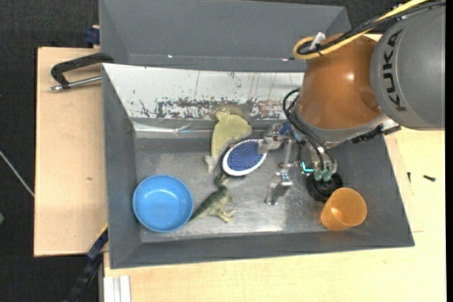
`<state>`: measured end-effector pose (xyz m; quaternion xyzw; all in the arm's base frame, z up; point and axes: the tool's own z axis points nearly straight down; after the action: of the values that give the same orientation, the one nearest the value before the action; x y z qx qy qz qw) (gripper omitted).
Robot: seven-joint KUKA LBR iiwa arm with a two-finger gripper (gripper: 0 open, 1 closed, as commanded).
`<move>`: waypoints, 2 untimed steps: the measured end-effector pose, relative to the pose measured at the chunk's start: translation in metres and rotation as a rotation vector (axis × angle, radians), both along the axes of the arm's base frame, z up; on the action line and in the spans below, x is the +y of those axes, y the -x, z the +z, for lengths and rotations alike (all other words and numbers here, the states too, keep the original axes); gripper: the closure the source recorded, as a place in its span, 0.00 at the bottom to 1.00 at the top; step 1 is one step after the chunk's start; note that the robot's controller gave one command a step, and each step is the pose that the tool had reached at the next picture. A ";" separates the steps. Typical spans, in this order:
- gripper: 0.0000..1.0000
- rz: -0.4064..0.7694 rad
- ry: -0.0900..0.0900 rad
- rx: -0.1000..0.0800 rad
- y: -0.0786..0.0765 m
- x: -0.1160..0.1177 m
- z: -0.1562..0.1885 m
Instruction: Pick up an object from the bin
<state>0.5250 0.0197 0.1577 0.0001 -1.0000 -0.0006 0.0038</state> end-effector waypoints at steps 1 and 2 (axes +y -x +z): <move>0.00 -0.033 -0.004 -0.039 -0.043 0.002 -0.058; 1.00 -0.036 -0.003 -0.055 -0.048 0.000 -0.055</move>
Offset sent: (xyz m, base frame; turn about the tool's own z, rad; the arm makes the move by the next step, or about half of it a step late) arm 0.0411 -0.0011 -0.0844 0.0376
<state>0.5727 0.0202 0.1027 -0.0178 -0.9996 -0.0023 -0.0239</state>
